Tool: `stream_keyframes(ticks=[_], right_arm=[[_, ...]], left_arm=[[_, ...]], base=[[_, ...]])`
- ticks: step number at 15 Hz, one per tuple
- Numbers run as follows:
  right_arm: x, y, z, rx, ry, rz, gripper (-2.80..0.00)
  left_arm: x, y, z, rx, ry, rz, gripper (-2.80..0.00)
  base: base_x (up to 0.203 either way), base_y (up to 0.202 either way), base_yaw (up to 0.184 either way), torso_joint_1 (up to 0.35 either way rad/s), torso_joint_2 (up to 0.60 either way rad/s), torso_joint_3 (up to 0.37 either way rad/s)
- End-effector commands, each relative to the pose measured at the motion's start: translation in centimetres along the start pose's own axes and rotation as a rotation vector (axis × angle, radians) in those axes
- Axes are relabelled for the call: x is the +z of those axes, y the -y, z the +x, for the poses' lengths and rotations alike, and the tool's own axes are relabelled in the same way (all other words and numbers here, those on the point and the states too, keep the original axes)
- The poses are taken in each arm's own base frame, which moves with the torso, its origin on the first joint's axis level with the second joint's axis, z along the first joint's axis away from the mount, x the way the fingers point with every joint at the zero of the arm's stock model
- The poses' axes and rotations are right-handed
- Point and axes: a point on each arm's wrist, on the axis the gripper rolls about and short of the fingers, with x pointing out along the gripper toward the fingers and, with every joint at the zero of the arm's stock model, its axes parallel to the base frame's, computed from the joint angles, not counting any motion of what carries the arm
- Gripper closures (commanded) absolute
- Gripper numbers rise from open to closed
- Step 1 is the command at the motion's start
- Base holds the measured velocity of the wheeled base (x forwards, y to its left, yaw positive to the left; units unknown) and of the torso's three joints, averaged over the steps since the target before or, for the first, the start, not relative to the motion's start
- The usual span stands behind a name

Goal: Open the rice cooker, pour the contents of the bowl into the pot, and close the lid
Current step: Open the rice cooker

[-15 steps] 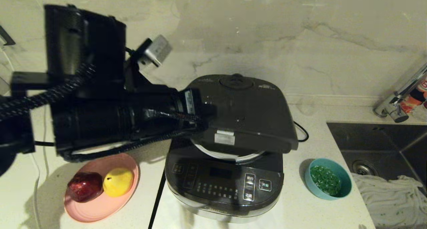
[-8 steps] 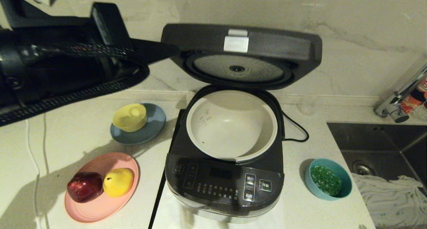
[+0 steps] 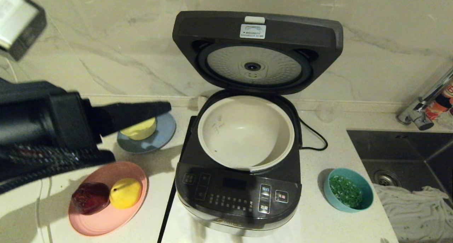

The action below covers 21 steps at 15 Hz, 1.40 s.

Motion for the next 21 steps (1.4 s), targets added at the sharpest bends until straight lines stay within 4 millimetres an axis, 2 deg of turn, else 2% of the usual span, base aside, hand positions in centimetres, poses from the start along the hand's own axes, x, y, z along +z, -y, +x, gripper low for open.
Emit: stream_keyframes(ticks=[1, 6, 9, 14, 21], right_arm=[[0.0, 0.0, 0.0, 0.001, 0.001, 0.0, 0.0], [0.0, 0.0, 0.0, 0.001, 0.001, 0.0, 0.0], [0.0, 0.0, 0.0, 0.001, 0.002, 0.0, 0.0], [0.0, 0.0, 0.0, 0.001, 0.001, 0.0, 0.0], [0.0, 0.0, 0.0, 0.001, 0.001, 0.0, 0.0]], left_arm=[[-2.8, -1.0, 2.6, 0.013, -0.084, 0.06, 0.0], [-3.3, -1.9, 10.0, 0.066, 0.113, 0.083, 0.0], [-3.1, -2.3, 13.9, 0.108, 0.292, 0.086, 0.0], [-0.8, -1.9, 16.1, 0.112, 0.405, 0.104, 0.0], [0.8, -1.7, 19.5, 0.122, 0.473, 0.146, 0.0]], base=[[0.0, 0.0, 0.0, 0.0, 0.0, 0.0], [0.0, 0.0, 0.0, 0.0, 0.0, 0.0], [0.0, 0.0, 0.0, 0.0, 0.0, 0.0], [0.0, 0.0, 0.0, 0.0, 0.0, 0.0], [0.0, 0.0, 0.0, 0.0, 0.0, 0.0]])
